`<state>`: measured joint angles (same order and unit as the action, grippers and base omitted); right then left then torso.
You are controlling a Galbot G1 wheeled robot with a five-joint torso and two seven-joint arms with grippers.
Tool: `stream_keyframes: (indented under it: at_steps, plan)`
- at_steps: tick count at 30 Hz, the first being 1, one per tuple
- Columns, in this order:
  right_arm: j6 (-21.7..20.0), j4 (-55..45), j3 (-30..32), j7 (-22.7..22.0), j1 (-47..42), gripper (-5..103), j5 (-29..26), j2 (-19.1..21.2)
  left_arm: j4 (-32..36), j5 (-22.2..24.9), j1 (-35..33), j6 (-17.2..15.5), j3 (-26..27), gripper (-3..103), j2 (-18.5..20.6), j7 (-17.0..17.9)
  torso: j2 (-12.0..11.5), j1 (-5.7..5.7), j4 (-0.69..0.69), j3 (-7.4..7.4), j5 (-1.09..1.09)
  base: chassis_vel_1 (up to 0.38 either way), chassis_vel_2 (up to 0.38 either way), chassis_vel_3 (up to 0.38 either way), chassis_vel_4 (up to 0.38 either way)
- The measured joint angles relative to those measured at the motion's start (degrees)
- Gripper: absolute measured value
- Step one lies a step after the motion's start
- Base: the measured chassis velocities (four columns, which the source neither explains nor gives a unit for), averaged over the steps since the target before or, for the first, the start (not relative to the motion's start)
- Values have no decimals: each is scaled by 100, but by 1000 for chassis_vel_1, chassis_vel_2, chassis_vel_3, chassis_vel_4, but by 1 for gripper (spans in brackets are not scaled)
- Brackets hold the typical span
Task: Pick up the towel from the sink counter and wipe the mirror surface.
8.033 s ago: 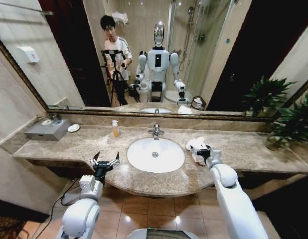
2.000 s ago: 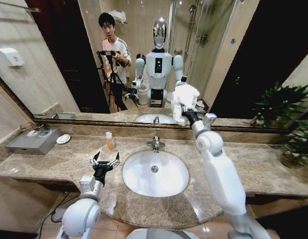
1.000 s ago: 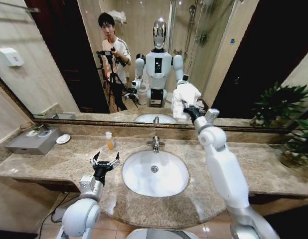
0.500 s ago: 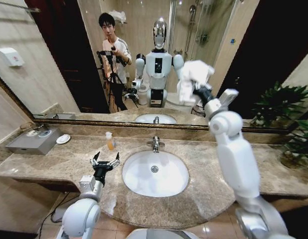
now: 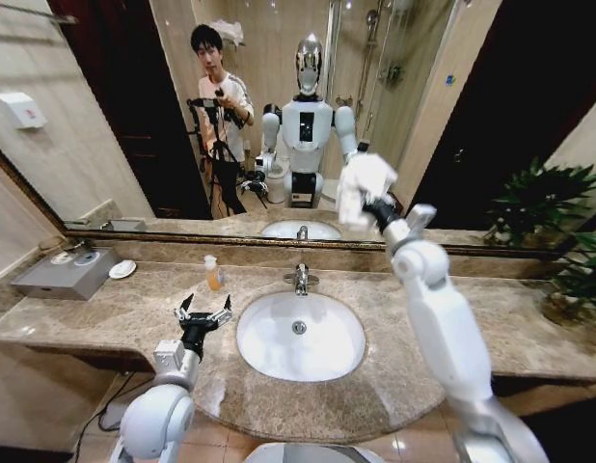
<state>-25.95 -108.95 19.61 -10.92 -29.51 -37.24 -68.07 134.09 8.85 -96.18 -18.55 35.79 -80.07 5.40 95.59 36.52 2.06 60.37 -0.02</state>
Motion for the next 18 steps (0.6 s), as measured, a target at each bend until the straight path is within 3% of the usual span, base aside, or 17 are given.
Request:
stream_keyframes:
  at_steps: [4, 11, 18]
  plan:
    - [-38, 56, -56, -24, 161, 12, -30, 38, 0, 0, 0, 0, 0, 100, 0, 0, 0, 0, -1, 0, 0, 0, 0, 0, 0]
    - [87, 192, 26, 285, -713, 12, 245, -184, 0, 0, 0, 0, 1, 100, 0, 1, 0, -1, -1, 0, 3, 0, 0, 0, 0]
    - [282, -274, 240, 452, -1527, 12, 628, -337, 0, 0, 0, 0, 0, 100, 0, 0, 0, 0, -2, 0, 2, 0, 0, 0, 0]
